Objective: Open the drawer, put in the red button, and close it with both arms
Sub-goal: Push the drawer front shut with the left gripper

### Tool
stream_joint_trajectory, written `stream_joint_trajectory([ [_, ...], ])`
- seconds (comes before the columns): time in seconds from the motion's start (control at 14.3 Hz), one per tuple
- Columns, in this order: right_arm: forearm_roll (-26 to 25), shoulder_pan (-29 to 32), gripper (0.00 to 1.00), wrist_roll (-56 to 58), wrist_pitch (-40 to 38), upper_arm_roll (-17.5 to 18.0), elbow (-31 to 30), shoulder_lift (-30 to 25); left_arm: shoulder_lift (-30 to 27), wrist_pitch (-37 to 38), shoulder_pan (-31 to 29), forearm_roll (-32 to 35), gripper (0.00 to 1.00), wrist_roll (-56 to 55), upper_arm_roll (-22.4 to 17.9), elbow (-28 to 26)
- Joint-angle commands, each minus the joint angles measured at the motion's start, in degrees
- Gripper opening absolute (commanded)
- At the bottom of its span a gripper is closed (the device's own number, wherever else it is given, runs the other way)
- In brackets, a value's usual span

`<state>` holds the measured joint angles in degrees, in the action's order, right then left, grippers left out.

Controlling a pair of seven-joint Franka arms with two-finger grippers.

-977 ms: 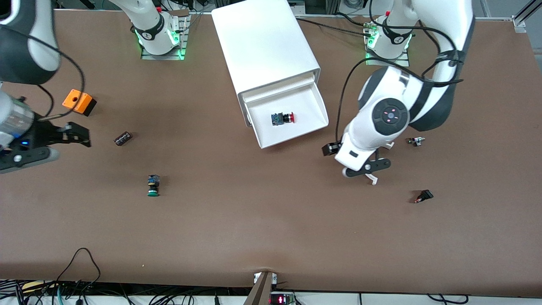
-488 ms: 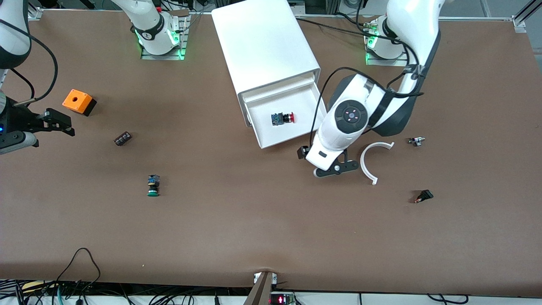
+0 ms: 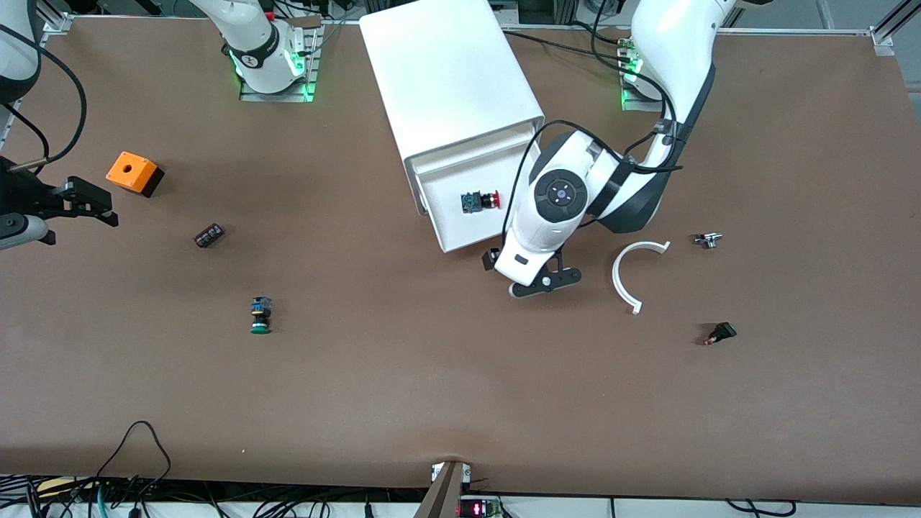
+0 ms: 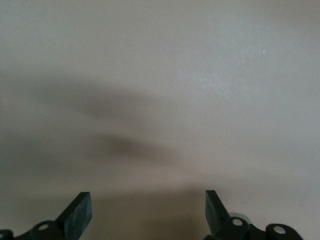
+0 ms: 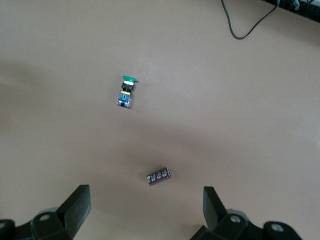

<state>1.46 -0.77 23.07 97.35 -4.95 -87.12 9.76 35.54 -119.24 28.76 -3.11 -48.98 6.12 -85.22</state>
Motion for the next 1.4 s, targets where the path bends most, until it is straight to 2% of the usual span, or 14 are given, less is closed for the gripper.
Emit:
stream_joint_trajectory([
  [0.0, -0.1, 0.9, 1.0, 1.0, -2.6, 0.6, 1.1, -0.8, -0.2, 2.8, 0.8, -0.7, 1.0, -0.9, 0.1, 0.8],
  [0.21, -0.8, 0.5, 1.0, 0.4, -2.6, 0.9, 1.1, -0.8, -0.2, 7.4, -0.8, -1.6, 1.0, 0.5, 3.5, 0.8],
  [0.42, -0.8, 0.5, 1.0, -0.1, -5.0, 0.8, 1.0, -0.8, -0.3, 8.6, -0.9, -7.5, 1.0, 0.6, 3.7, 0.8],
  [0.7, -0.5, 0.9, 1.0, -0.4, -5.0, -1.1, 1.1, -1.2, -0.3, 11.6, -0.9, -8.0, 1.0, 0.6, 4.6, 0.8],
  [1.33, -1.3, 0.5, 1.0, 0.6, -8.1, -0.2, 1.1, -2.6, 0.0, 16.4, 0.0, -11.4, 1.0, 0.6, 7.1, 0.1],
])
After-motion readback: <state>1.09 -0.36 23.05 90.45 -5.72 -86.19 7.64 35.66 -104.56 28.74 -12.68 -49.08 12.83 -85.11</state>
